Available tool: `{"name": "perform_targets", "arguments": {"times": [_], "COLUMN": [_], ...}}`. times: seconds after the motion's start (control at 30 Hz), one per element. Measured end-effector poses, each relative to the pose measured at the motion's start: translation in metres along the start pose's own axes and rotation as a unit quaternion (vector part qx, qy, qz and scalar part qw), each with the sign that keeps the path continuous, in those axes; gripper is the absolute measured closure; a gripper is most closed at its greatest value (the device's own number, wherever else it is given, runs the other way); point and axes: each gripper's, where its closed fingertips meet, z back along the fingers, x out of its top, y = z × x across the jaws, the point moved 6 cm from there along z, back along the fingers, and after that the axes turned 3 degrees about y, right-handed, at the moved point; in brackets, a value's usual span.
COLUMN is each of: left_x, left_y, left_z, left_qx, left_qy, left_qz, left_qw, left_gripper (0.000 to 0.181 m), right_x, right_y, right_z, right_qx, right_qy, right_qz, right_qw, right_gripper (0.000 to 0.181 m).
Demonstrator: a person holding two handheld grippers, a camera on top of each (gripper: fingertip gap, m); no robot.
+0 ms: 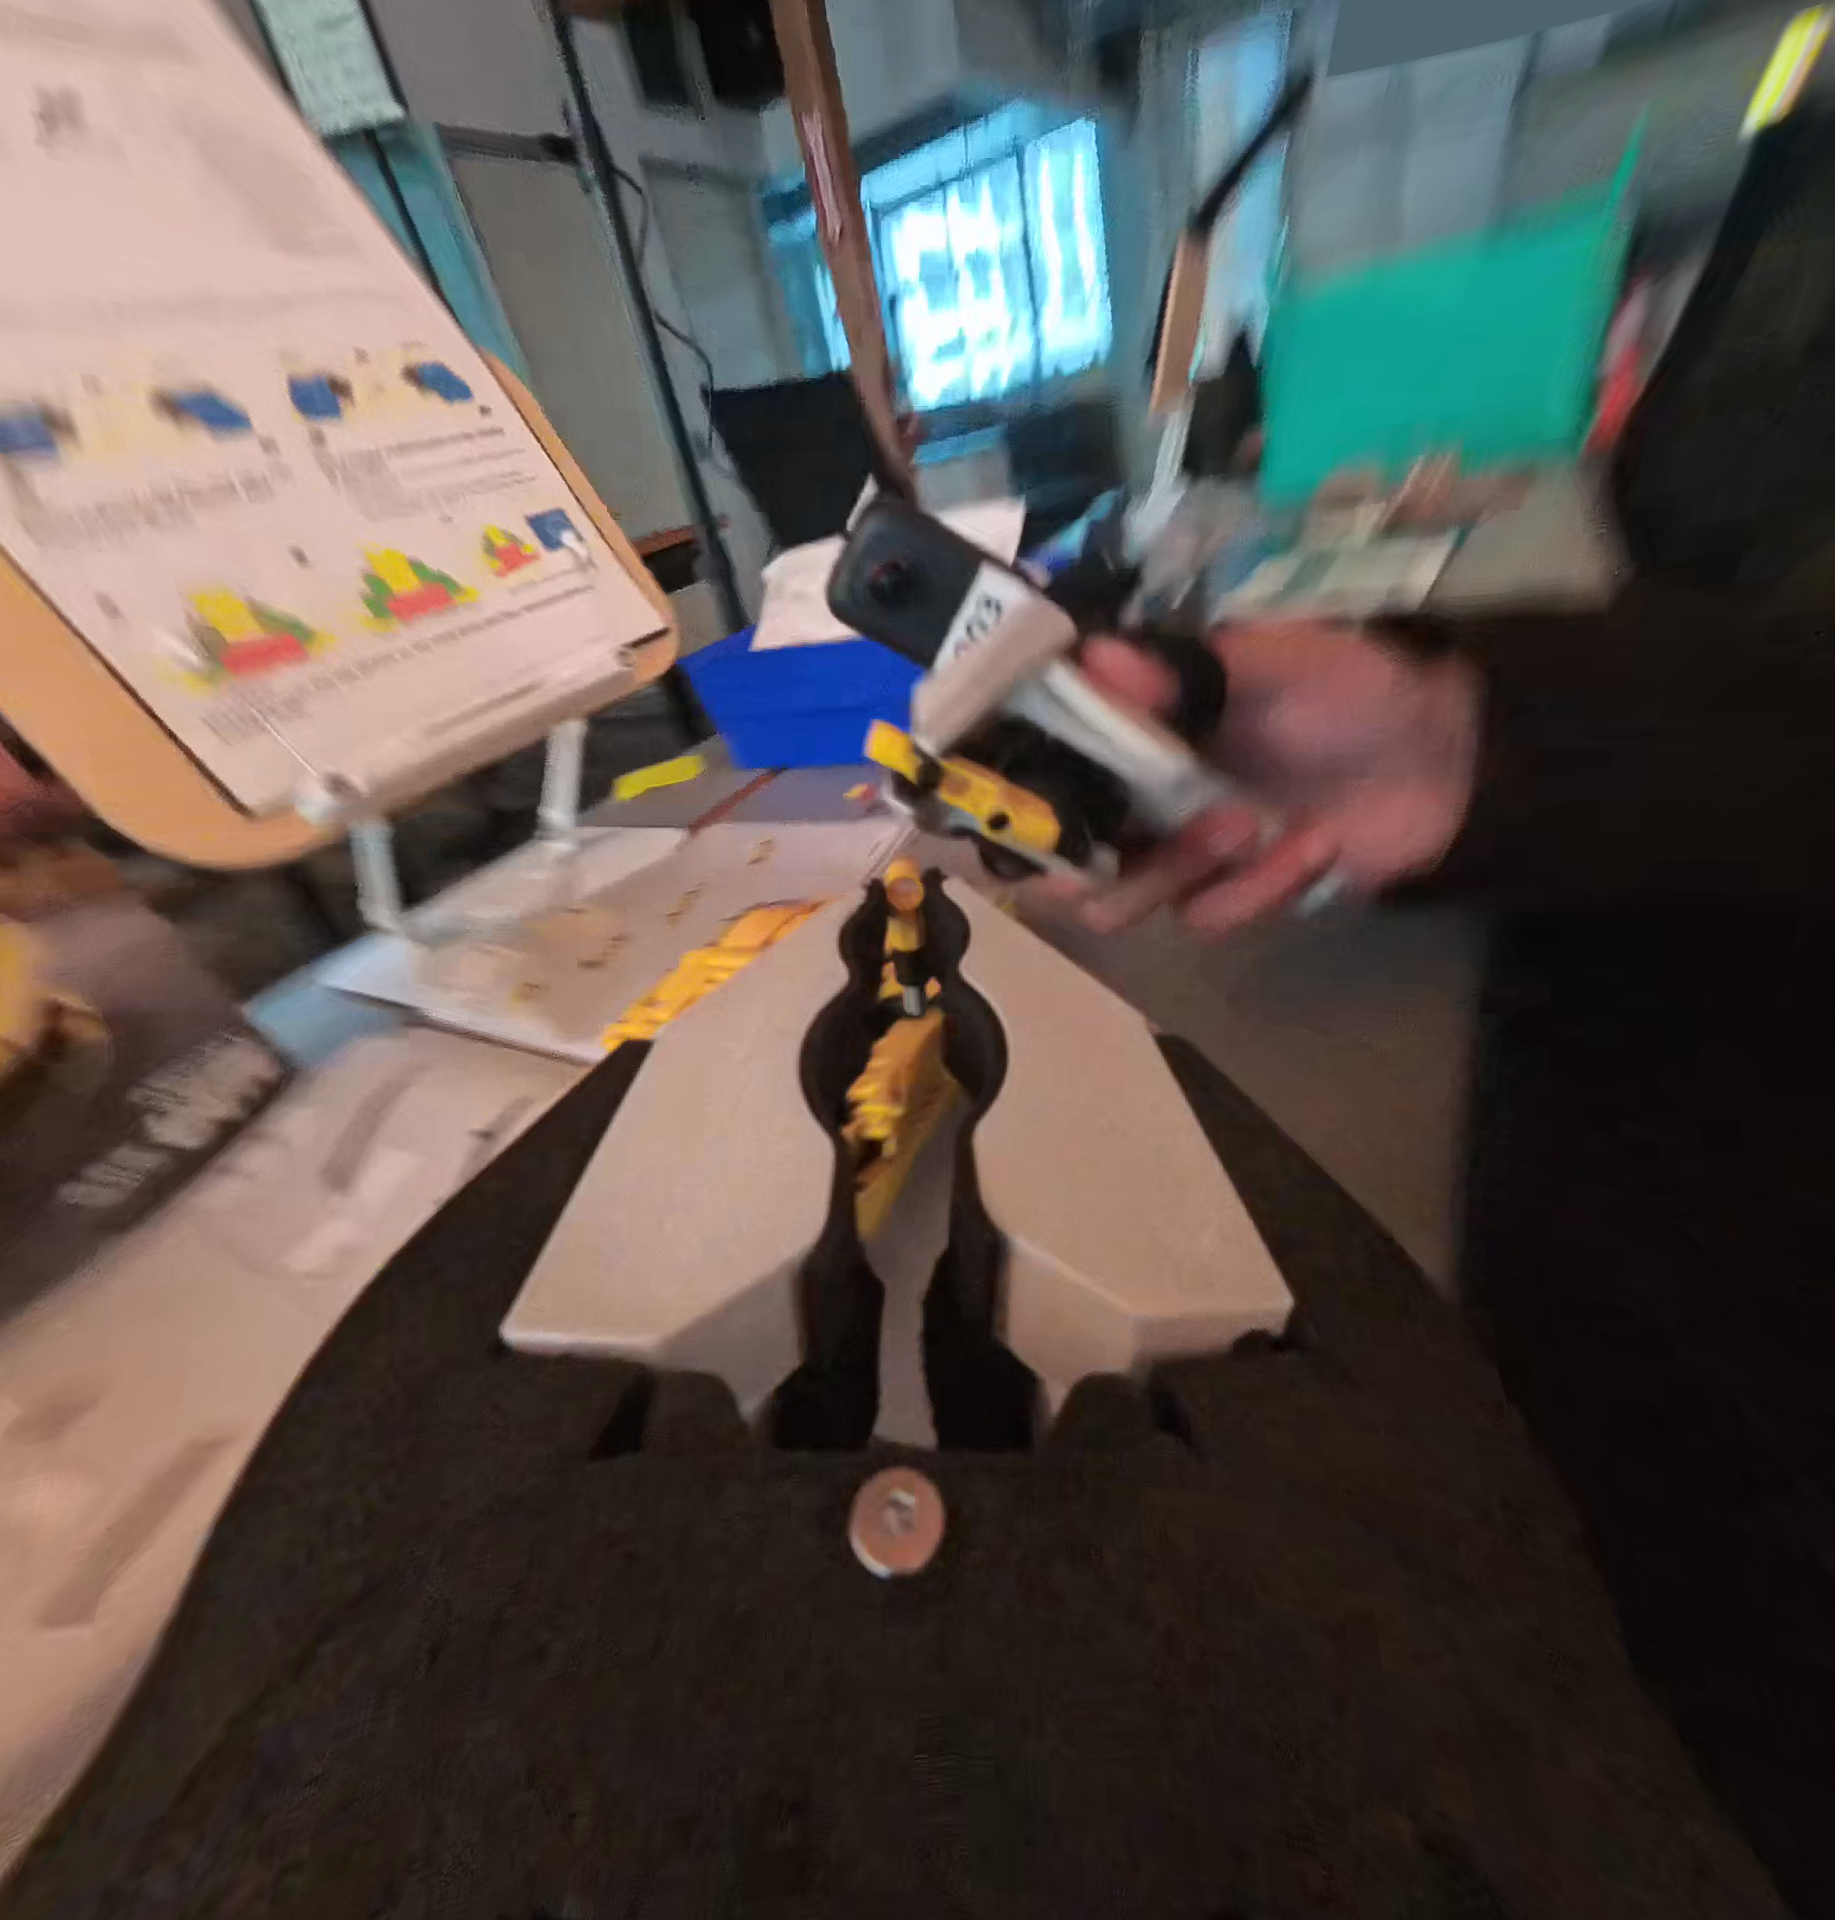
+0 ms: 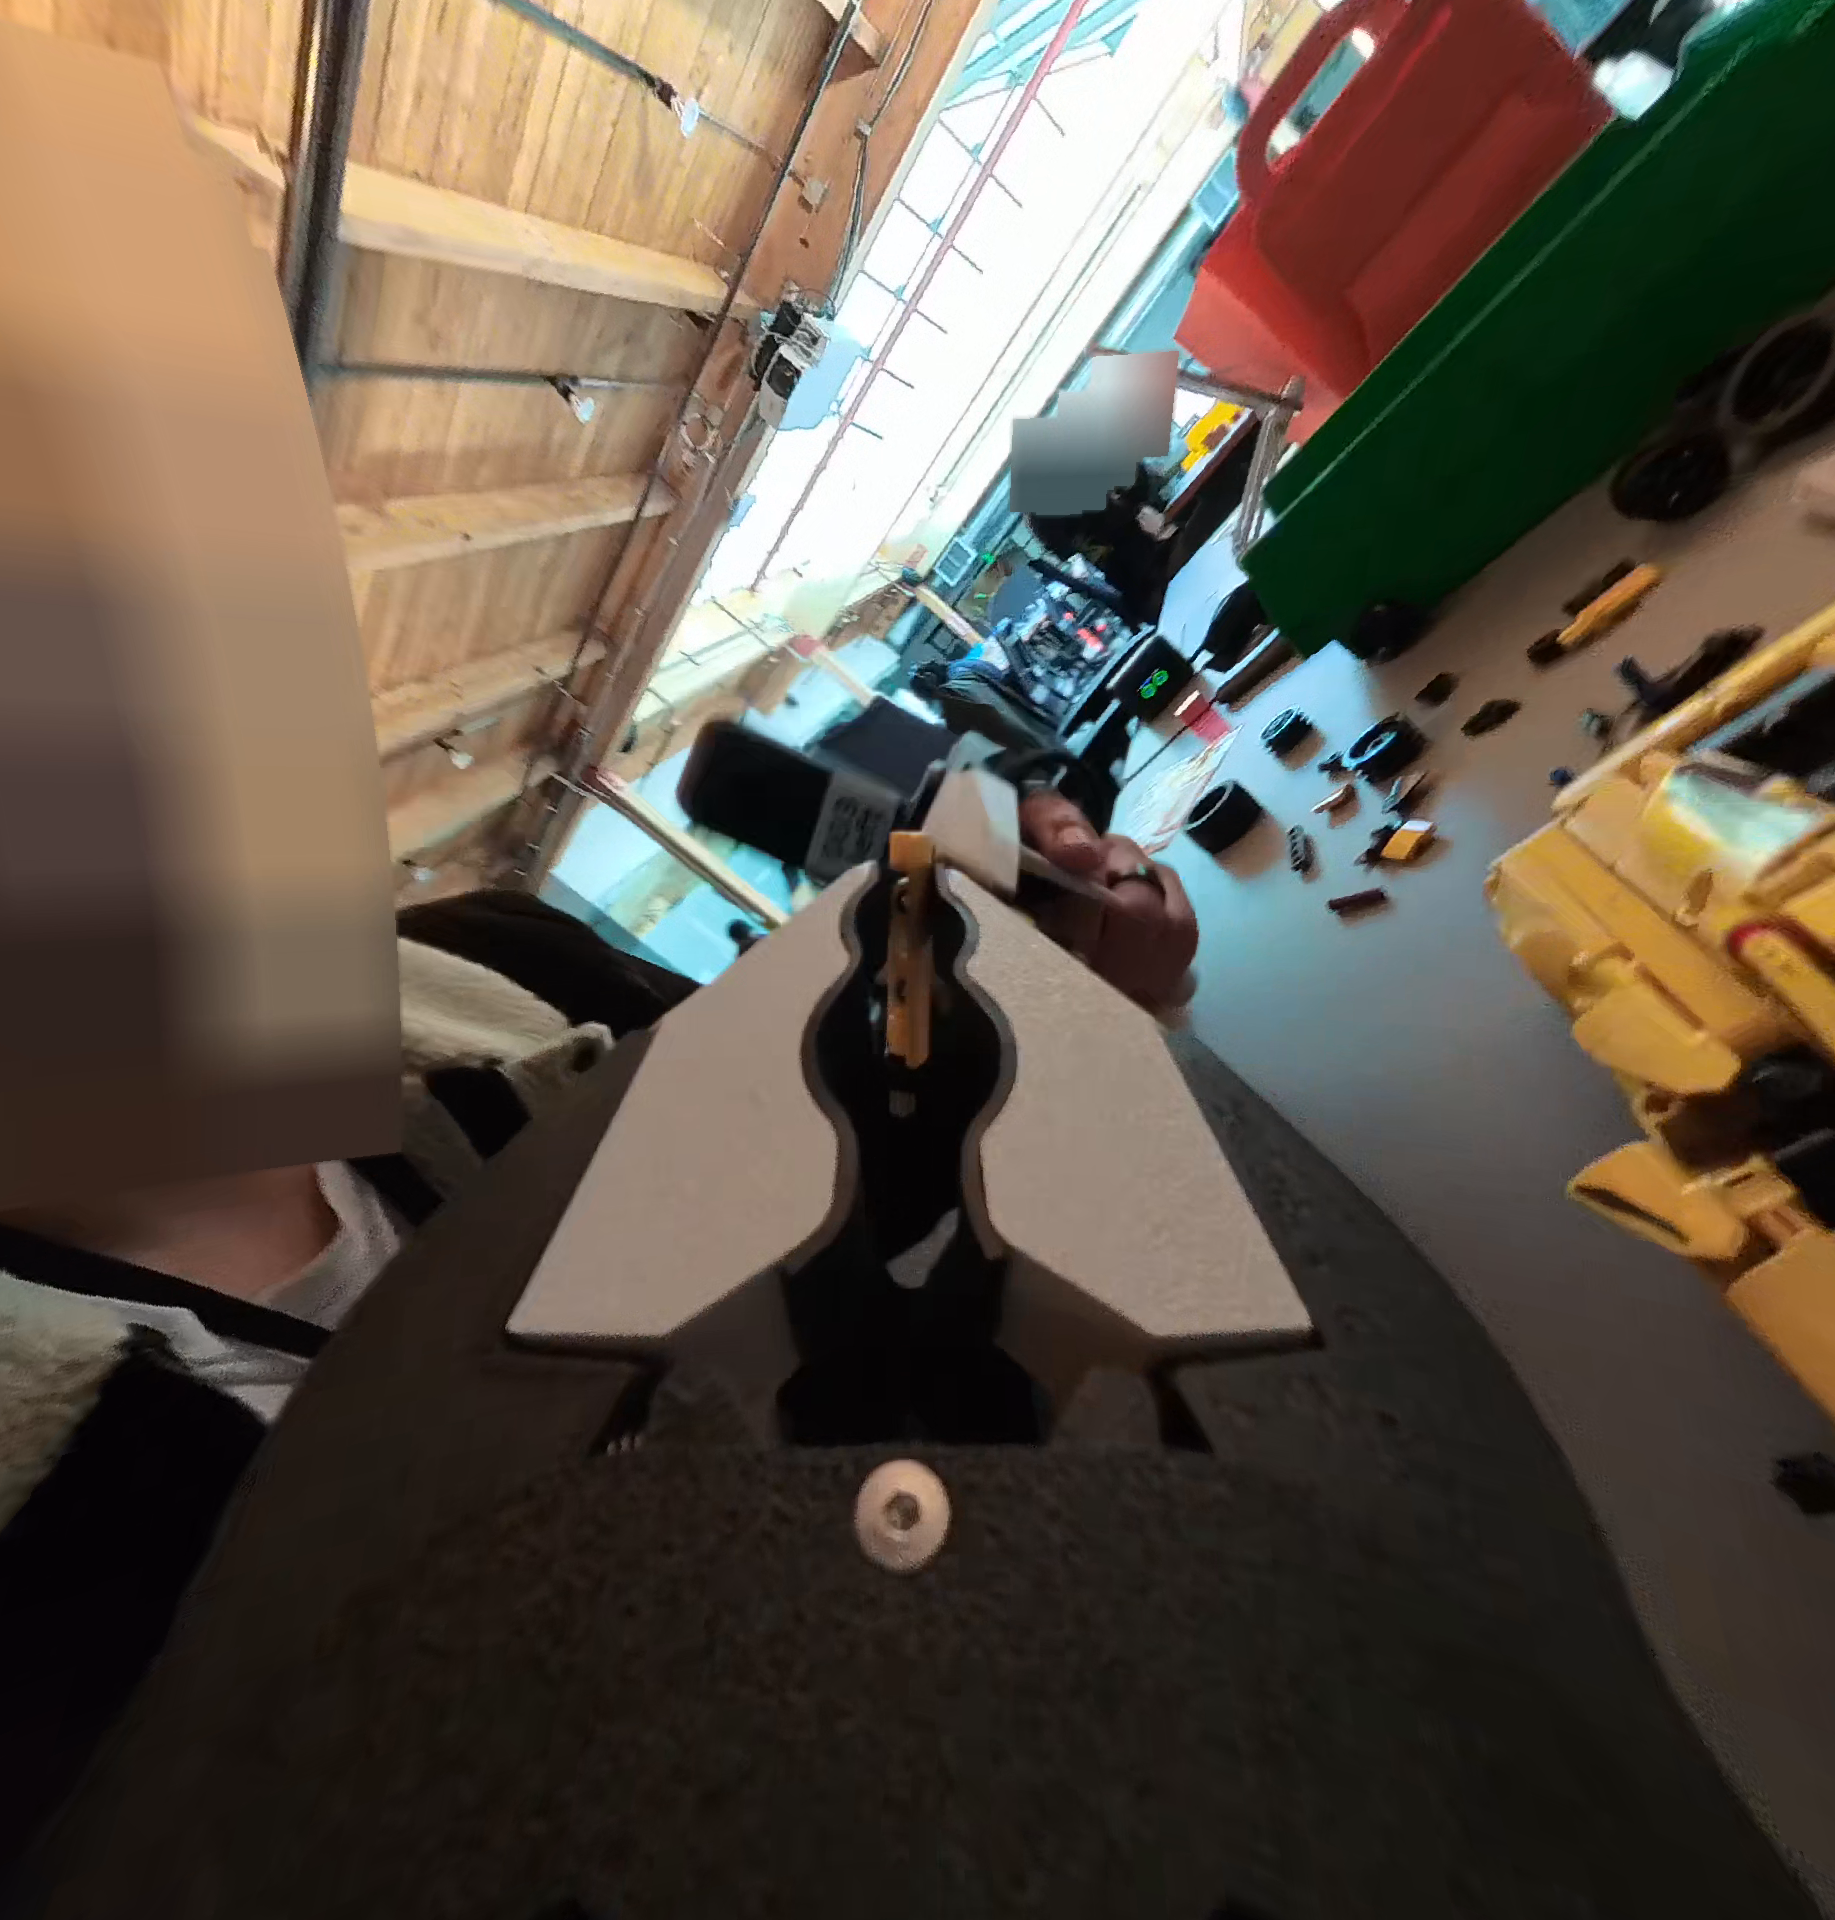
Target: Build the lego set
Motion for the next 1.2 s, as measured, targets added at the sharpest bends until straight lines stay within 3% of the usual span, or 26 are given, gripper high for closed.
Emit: {"name": "perform_targets", "arguments": {"times": [0.07,0.13,0.3,0.47,0.6,0.9,0.97,1.03,1.1,1.2], "left_x": [-0.005,-0.014,-0.023,-0.023,-0.025,-0.029,-0.029,-0.031,-0.034,-0.037], "left_y": [-0.016,-0.024,-0.035,-0.046,-0.054,-0.059,-0.057,-0.055,-0.053,-0.052], "left_z": [-0.006,-0.01,-0.016,-0.019,-0.02,-0.026,-0.025,-0.023,-0.024,-0.025], "left_qx": [0.041,0.08,0.129,0.142,0.141,0.137,0.142,0.142,0.14,0.14], "left_qy": [0.038,0.077,0.109,0.1,0.098,0.106,0.112,0.12,0.128,0.134], "left_qz": [-0.165,-0.298,-0.471,-0.541,-0.569,-0.571,-0.563,-0.552,-0.545,-0.538], "left_qw": [0.985,0.948,0.866,0.823,0.804,0.802,0.806,0.813,0.817,0.821], "left_gripper": [0.175,0.175,0.175,0.175,0.175,0.175,0.175,0.175,0.175,0.175], "right_x": [-0.002,-0.008,-0.02,-0.028,-0.03,-0.029,-0.026,-0.03,-0.041,-0.058], "right_y": [-0.004,-0.009,-0.019,-0.02,-0.024,-0.026,-0.03,-0.042,-0.046,-0.038], "right_z": [0.005,0.014,0.028,0.022,0.024,0.025,0.031,0.046,0.056,0.057], "right_qx": [0.006,-0.009,-0.051,-0.047,-0.061,-0.055,-0.089,-0.209,-0.318,-0.387], "right_qy": [0.009,0.036,0.101,0.131,0.143,0.137,0.133,0.193,0.311,0.425], "right_qz": [-0.049,-0.082,-0.117,-0.135,-0.139,-0.138,-0.114,-0.054,0.061,0.187], "right_qw": [0.999,0.996,0.987,0.981,0.978,0.979,0.98,0.957,0.894,0.797], "right_gripper": [0.174,0.175,0.174,0.174,0.174,0.174,0.175,0.174,0.174,0.173]}}
